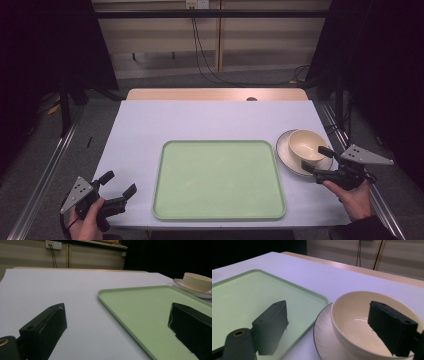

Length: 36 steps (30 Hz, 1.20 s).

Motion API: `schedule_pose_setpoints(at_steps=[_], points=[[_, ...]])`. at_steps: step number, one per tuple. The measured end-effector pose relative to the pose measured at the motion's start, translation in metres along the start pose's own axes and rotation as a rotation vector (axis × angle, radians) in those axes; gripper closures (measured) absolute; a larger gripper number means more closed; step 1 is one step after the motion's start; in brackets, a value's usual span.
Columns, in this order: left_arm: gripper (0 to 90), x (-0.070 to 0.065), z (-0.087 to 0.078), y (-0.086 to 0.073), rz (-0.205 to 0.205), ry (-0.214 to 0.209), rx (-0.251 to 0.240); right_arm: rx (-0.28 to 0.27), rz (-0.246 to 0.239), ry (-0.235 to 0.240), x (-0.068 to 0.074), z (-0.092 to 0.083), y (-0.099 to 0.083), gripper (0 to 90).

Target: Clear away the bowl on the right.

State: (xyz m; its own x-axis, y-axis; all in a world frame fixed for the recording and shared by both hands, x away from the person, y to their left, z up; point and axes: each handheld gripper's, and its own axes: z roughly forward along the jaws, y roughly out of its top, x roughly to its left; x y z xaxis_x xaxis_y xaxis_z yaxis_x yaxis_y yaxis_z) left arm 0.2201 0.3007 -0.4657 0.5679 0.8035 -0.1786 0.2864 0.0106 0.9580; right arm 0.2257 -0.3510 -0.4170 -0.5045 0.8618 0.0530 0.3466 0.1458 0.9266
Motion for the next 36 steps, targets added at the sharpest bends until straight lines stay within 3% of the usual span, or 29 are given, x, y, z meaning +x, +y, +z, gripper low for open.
schedule_pose_setpoints(at_steps=[4, 11, 17, 24, 25, 26, 27, 29, 36], points=[[2.0, 0.000, 0.001, 0.000, -0.012, -0.001, -0.008, 0.021, 0.011, 0.013, -0.007, -0.001, 0.005, 16.4], [2.0, -0.001, 0.001, 0.000, -0.022, 0.002, -0.014, 0.058, 0.041, -0.023, -0.022, -0.003, 0.012, 18.9], [2.0, -0.001, 0.002, 0.000, -0.018, 0.003, -0.015, 0.086, 0.066, -0.013, -0.035, -0.003, 0.018, 19.1], [2.0, -0.001, 0.002, 0.000, -0.021, -0.002, -0.014, 0.158, 0.084, -0.021, -0.060, 0.001, 0.029, 20.7], [2.0, -0.001, 0.003, 0.000, -0.020, -0.002, -0.014, 0.179, 0.084, -0.026, -0.064, 0.002, 0.030, 26.2], [2.0, -0.001, 0.003, 0.000, -0.020, -0.002, -0.014, 0.179, 0.084, -0.026, -0.064, 0.002, 0.030, 26.2], [2.0, 0.000, 0.003, 0.000, -0.017, -0.002, -0.012, 0.194, 0.071, -0.054, -0.071, 0.004, 0.028, 30.9], [2.0, 0.000, 0.003, 0.000, -0.008, -0.004, -0.003, 0.211, 0.089, -0.057, -0.076, 0.007, 0.027, 31.3], [2.0, 0.000, 0.007, 0.001, -0.018, -0.012, -0.007, 0.316, 0.063, -0.053, -0.085, 0.021, 0.029, 33.1]])
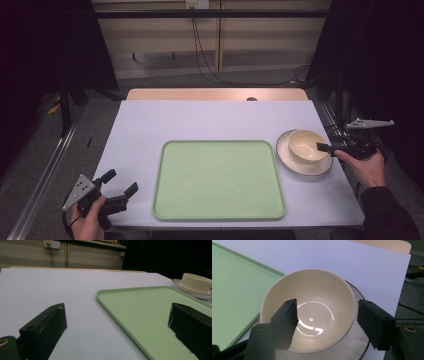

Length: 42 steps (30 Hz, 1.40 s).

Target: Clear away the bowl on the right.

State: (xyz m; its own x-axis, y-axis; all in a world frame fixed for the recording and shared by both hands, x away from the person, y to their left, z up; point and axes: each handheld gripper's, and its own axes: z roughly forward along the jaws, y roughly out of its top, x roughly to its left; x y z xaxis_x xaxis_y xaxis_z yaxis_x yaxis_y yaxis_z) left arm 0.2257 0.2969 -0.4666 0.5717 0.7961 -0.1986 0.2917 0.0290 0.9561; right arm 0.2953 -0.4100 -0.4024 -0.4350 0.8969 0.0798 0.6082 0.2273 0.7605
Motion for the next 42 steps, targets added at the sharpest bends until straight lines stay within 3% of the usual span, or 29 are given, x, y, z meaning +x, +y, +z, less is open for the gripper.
schedule_pose_setpoints(at_steps=[2, 6, 7, 9, 12, 20, 29, 34, 37, 42], points=[[2.0, 0.001, -0.001, 0.000, 0.013, -0.005, 0.008, 0.025, -0.002, 0.000, -0.002, 0.004, 0.002, 33.5], [2.0, 0.000, 0.000, 0.000, -0.004, -0.002, -0.004, 0.055, 0.005, -0.009, -0.007, 0.012, 0.006, 33.7], [2.0, 0.000, 0.000, 0.000, 0.016, -0.006, 0.007, 0.081, -0.003, -0.008, -0.011, 0.018, 0.008, 33.8], [2.0, 0.000, 0.000, 0.000, 0.028, -0.011, 0.016, 0.080, -0.024, -0.045, -0.015, 0.022, 0.009, 37.1], [2.0, -0.001, 0.001, 0.000, 0.014, -0.005, 0.008, 0.085, -0.005, -0.031, -0.018, 0.026, 0.009, 36.1], [2.0, 0.000, 0.001, 0.000, 0.024, -0.006, 0.018, 0.201, -0.005, -0.066, -0.021, 0.043, 0.001, 36.3], [2.0, 0.000, 0.001, 0.000, 0.027, -0.011, 0.017, 0.242, 0.045, -0.057, -0.024, 0.049, -0.004, 51.4], [2.0, -0.001, 0.002, 0.000, 0.026, -0.016, 0.021, 0.254, 0.049, -0.059, -0.027, 0.051, -0.004, 54.6], [2.0, 0.000, 0.001, 0.000, 0.025, -0.015, 0.020, 0.267, 0.044, -0.044, -0.025, 0.055, -0.002, 65.2], [2.0, 0.000, 0.001, 0.000, 0.026, -0.012, 0.020, 0.287, 0.062, -0.051, -0.024, 0.059, -0.001, 71.3]])
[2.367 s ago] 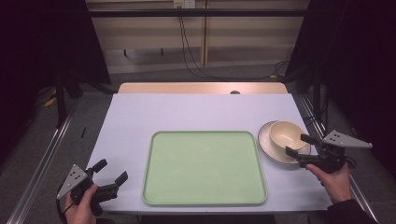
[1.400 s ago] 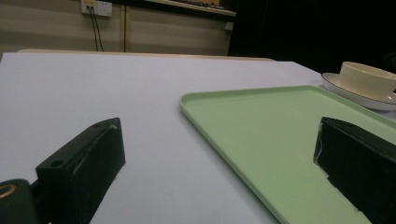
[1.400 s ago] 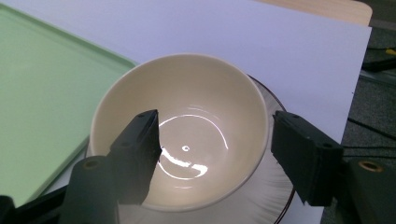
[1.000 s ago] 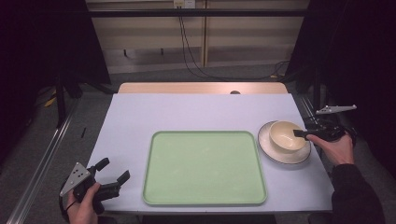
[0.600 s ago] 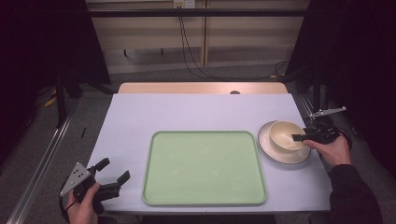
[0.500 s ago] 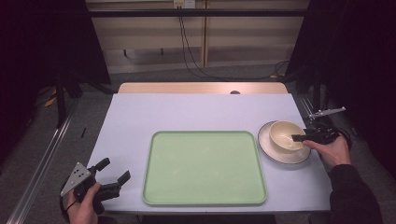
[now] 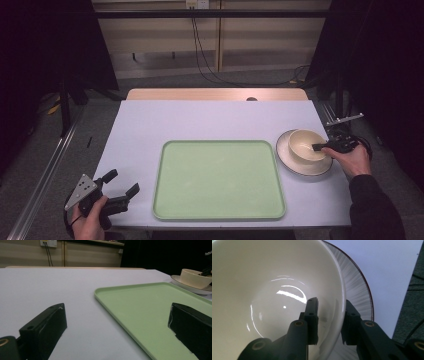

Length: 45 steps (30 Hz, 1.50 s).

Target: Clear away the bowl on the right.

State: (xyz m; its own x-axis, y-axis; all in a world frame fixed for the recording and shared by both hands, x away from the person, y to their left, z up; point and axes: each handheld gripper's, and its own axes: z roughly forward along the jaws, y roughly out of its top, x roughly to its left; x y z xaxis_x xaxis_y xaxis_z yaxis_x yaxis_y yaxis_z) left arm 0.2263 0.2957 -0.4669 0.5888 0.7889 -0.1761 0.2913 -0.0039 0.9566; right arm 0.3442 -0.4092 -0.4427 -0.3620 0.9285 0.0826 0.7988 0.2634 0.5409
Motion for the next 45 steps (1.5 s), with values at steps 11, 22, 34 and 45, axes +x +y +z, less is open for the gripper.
schedule_pose_setpoints(at_steps=[11, 22, 34, 45], points=[[2.0, 0.000, -0.002, 0.000, 0.002, -0.001, -0.001, 0.001, 0.020, 0.016, -0.001, 0.002, 0.001, 78.4], [2.0, 0.001, -0.001, 0.000, 0.004, -0.006, 0.004, -0.009, 0.093, 0.066, -0.004, 0.001, 0.002, 84.3], [2.0, 0.000, -0.001, 0.000, 0.001, -0.006, 0.004, -0.031, 0.125, 0.087, -0.007, -0.001, 0.000, 84.4], [2.0, 0.000, -0.002, 0.000, 0.005, -0.009, 0.006, -0.052, 0.137, 0.102, -0.009, -0.009, -0.003, 83.8]])
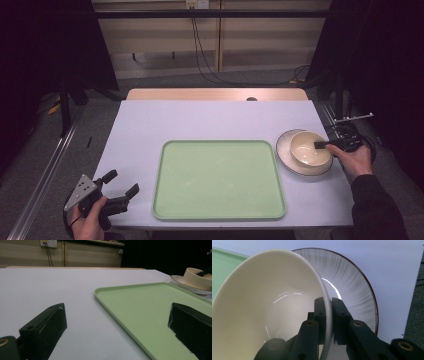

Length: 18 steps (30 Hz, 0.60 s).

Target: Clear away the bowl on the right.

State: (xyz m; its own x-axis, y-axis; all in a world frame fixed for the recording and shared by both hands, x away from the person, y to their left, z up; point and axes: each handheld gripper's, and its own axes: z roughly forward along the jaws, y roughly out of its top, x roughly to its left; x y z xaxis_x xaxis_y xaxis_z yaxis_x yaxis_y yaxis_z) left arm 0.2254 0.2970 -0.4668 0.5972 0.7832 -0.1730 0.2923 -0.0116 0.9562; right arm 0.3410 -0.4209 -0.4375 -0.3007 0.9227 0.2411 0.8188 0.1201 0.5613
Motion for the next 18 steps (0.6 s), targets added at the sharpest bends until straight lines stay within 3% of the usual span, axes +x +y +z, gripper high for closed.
schedule_pose_setpoints(at_steps=[18], points=[[2.0, 0.000, 0.000, 0.000, 0.001, 0.000, -0.002, -0.067, 0.028, 0.043, -0.001, -0.018, 0.000, 83.6]])
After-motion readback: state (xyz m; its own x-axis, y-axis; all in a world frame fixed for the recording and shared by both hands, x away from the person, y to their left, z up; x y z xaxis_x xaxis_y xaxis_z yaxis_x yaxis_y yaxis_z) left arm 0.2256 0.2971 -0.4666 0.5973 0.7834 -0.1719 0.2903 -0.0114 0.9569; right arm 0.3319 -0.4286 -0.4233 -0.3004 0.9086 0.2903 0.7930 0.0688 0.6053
